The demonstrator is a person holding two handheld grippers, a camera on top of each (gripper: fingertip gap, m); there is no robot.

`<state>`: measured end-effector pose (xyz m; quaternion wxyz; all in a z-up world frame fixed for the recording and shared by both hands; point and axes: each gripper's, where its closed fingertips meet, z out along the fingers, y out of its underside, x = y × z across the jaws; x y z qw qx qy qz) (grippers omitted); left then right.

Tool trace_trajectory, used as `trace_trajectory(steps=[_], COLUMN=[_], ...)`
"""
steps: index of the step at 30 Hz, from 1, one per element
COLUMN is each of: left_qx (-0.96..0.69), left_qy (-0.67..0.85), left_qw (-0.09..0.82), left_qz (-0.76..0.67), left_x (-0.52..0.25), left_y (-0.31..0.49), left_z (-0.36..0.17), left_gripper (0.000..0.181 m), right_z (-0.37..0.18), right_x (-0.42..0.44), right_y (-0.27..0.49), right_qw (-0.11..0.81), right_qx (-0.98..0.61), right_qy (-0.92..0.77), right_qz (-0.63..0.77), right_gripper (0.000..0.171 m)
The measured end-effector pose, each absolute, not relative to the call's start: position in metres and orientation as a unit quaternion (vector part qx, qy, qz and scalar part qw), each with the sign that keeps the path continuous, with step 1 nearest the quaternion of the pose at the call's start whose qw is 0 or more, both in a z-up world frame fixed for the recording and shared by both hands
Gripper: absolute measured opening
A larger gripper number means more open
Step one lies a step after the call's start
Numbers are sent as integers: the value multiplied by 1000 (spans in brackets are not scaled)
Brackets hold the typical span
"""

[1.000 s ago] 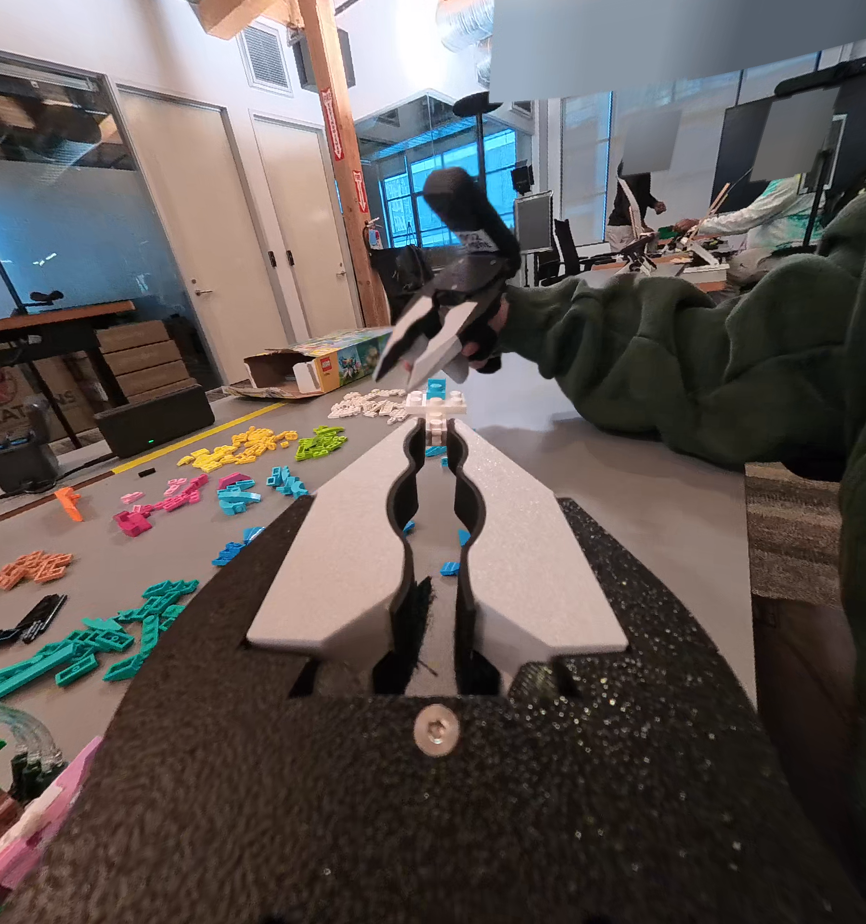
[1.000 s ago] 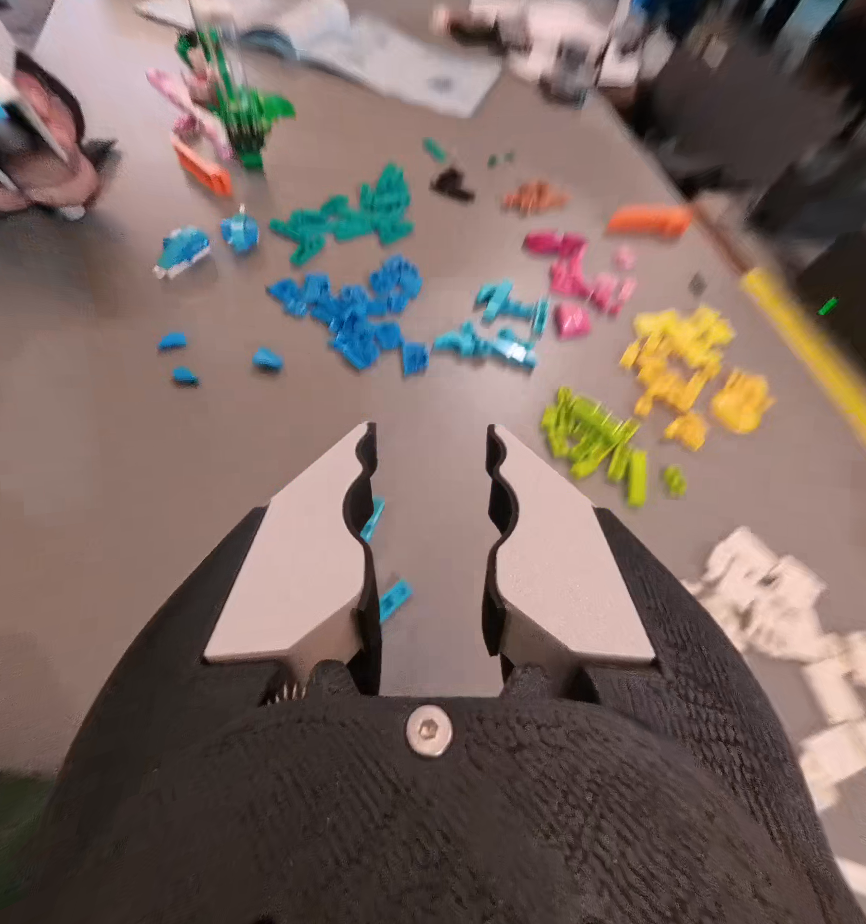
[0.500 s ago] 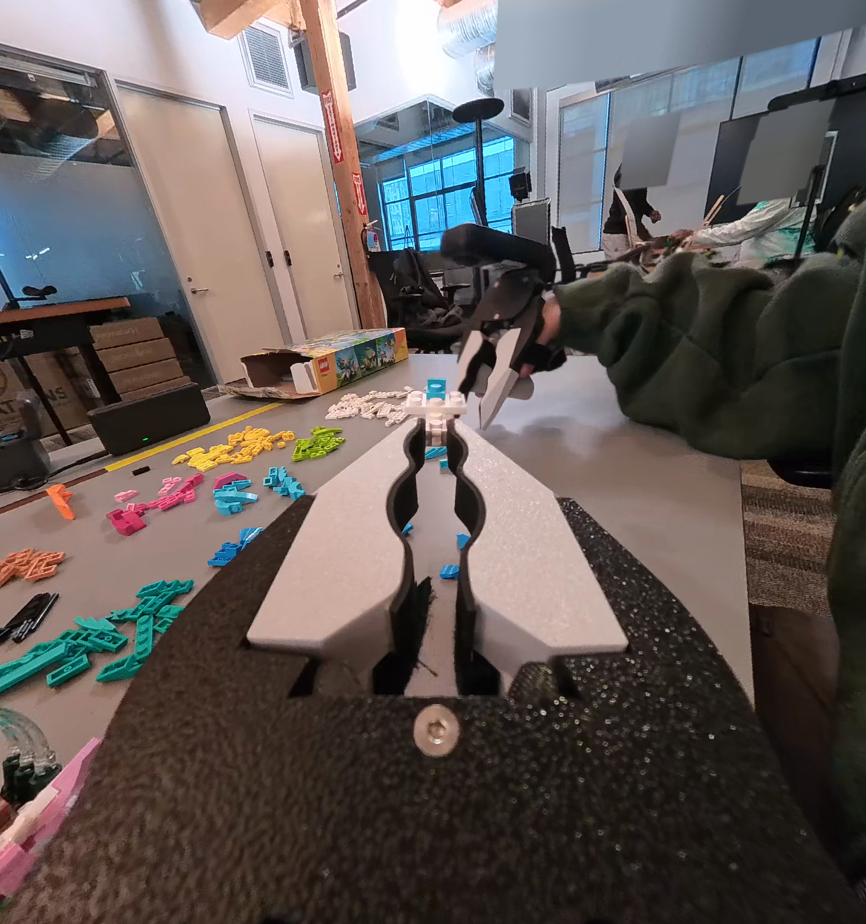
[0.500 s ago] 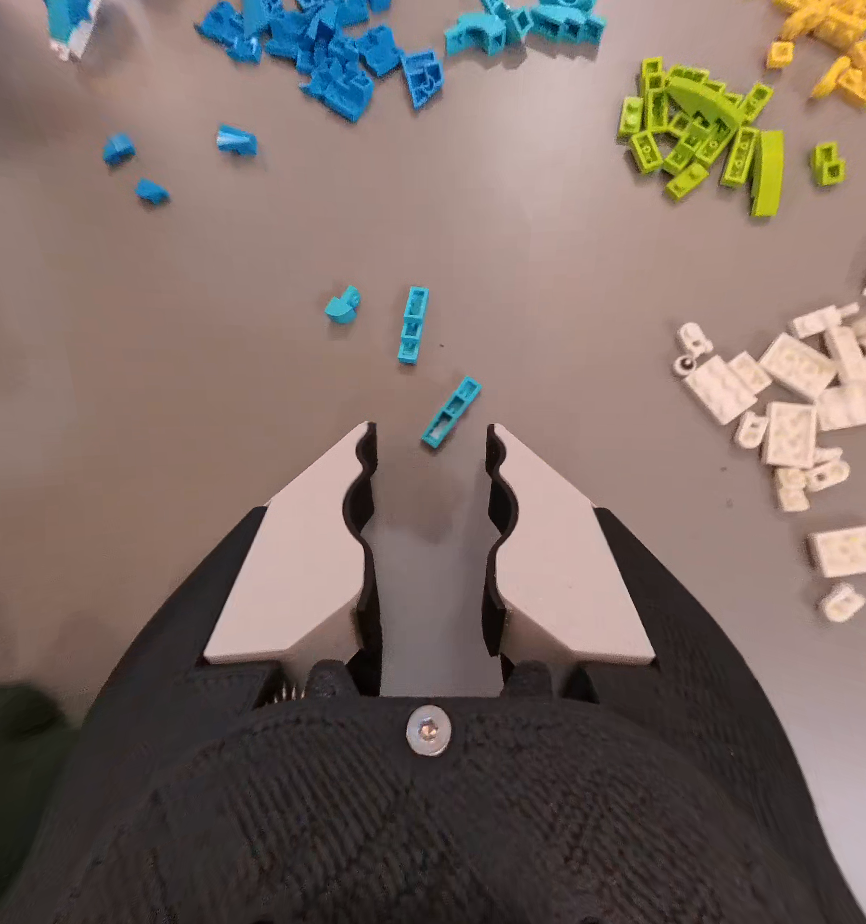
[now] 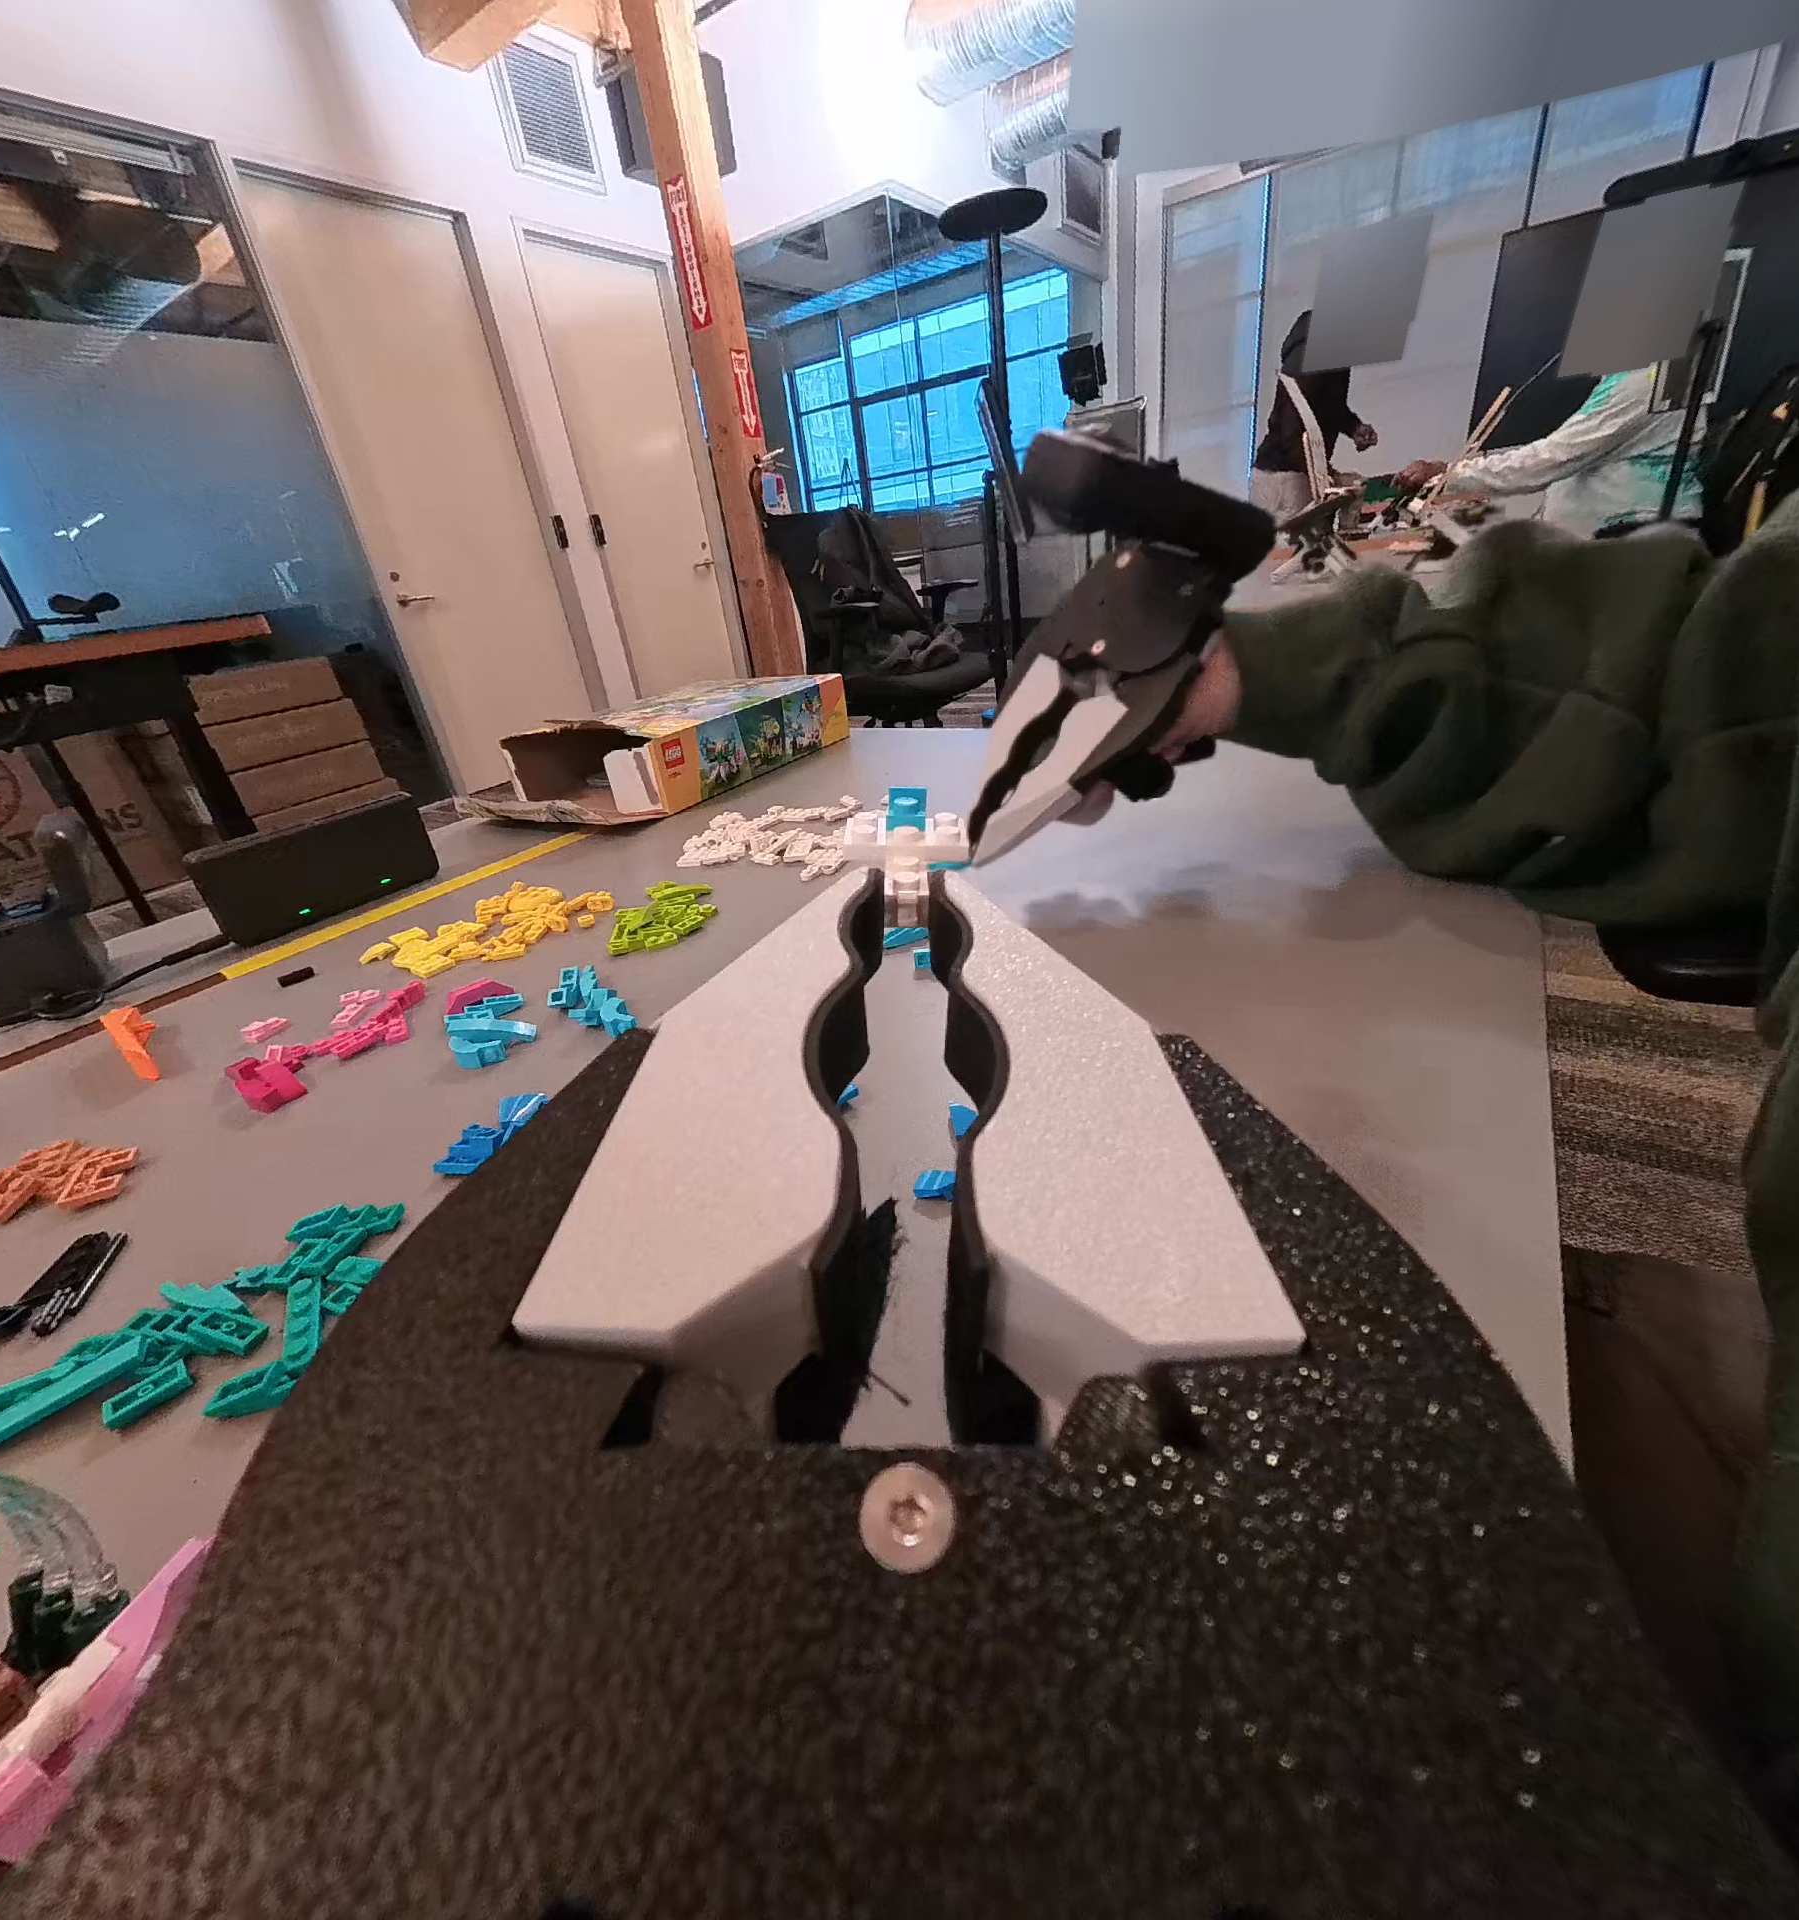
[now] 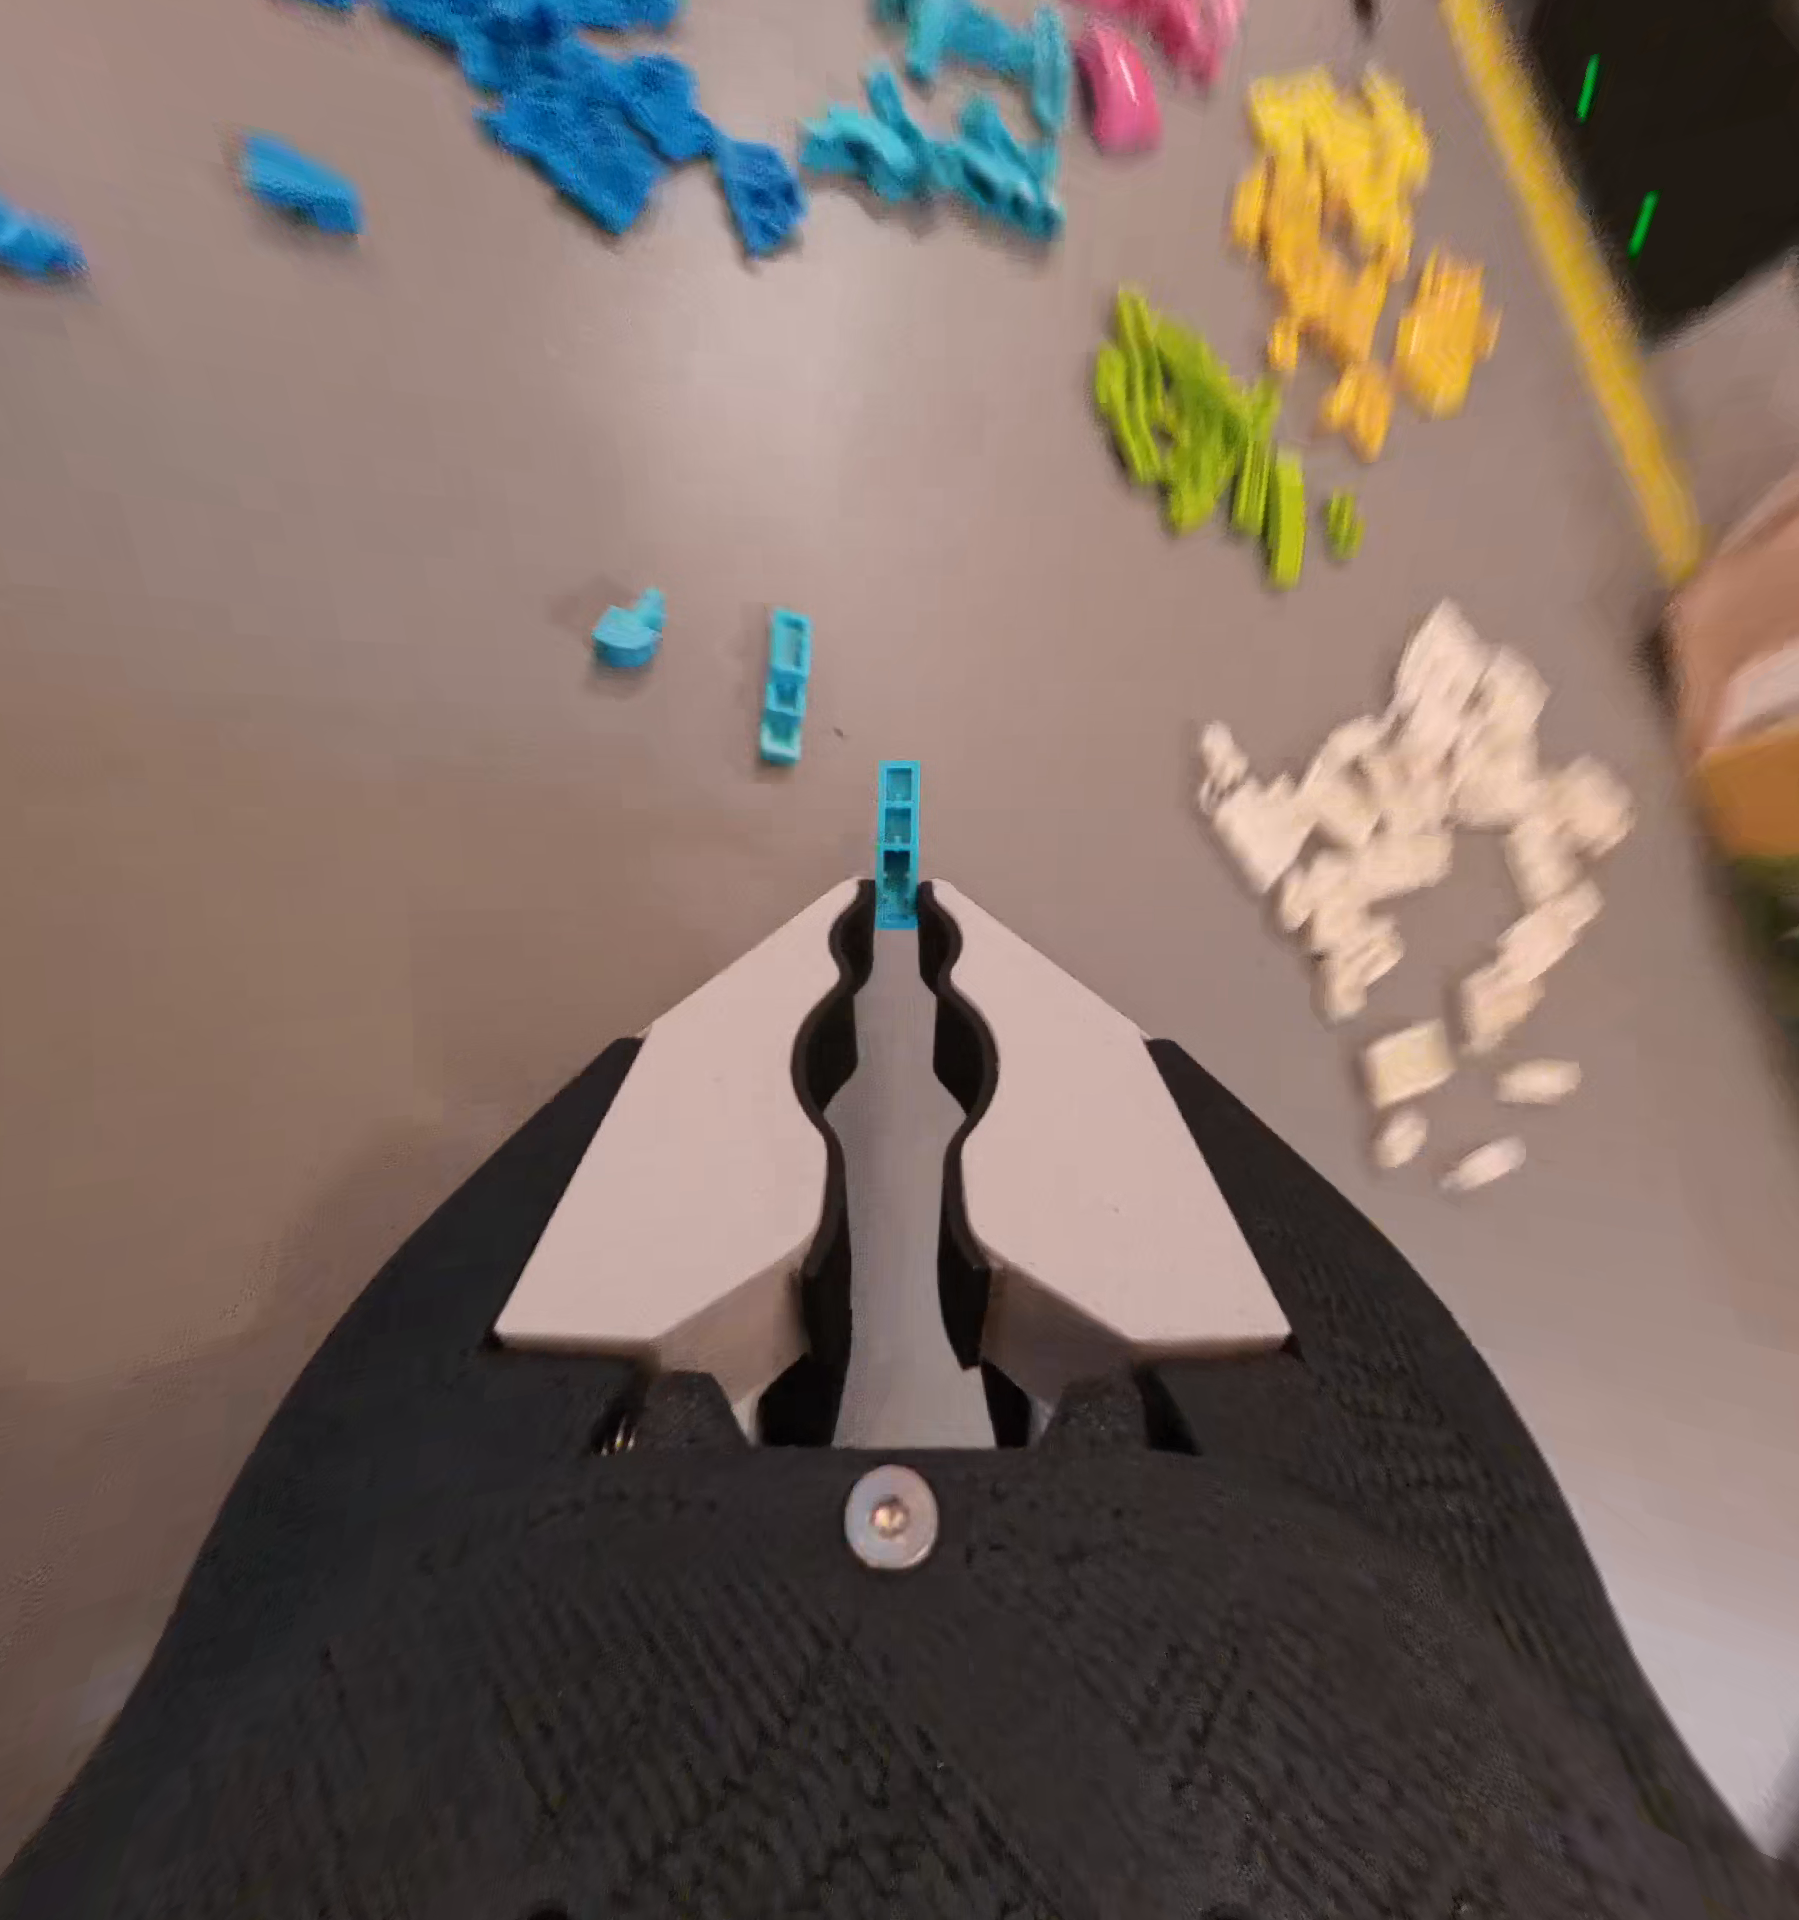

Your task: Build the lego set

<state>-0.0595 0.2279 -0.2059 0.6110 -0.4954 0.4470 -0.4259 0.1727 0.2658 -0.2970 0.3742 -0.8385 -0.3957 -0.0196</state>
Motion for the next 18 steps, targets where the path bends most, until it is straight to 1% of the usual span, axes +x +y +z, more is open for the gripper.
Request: trace_trajectory(steps=[1, 3, 5, 7, 10, 13, 15, 17, 18], left_qx=[-495, -495, -495, -496, -496, -496, -496, -496, -496], left_qy=[447, 448, 448, 448, 447, 448, 449, 450, 450], left_qw=[611, 611, 611, 611, 612, 612, 612, 612, 612], left_qz=[-426, -425, -425, -425, -424, -422, -422, -422, -422], left_x=[-59, -59, -59, -59, -59, -59, -59, -59, -59], left_y=[228, 228, 228, 228, 228, 228, 228, 228, 228], left_z=[-206, -206, -206, -206, -206, -206, -207, -207, -207], left_gripper=[5, 5, 5, 6, 6, 6, 6, 5, 6], right_z=[-291, -284, -280, -286, -300, -302, -310, -315, -312], right_x=[167, 160, 149, 134, 124, 113, 105, 94, 89], right_y=[266, 264, 260, 252, 240, 229, 218, 209, 207], right_qw=[381, 358, 292, 230, 185, 171, 166, 179, 192], right_qx=[-808, -701, -528, -367, -261, -207, -198, -201, -215], right_qy=[-444, -568, -685, -757, -801, -831, -850, -863, -863], right_qz=[-73, -240, -408, -490, -506, -488, -458, -427, -414], right_gripper=[6, 6, 6, 6, 6, 7, 6, 10, 21])
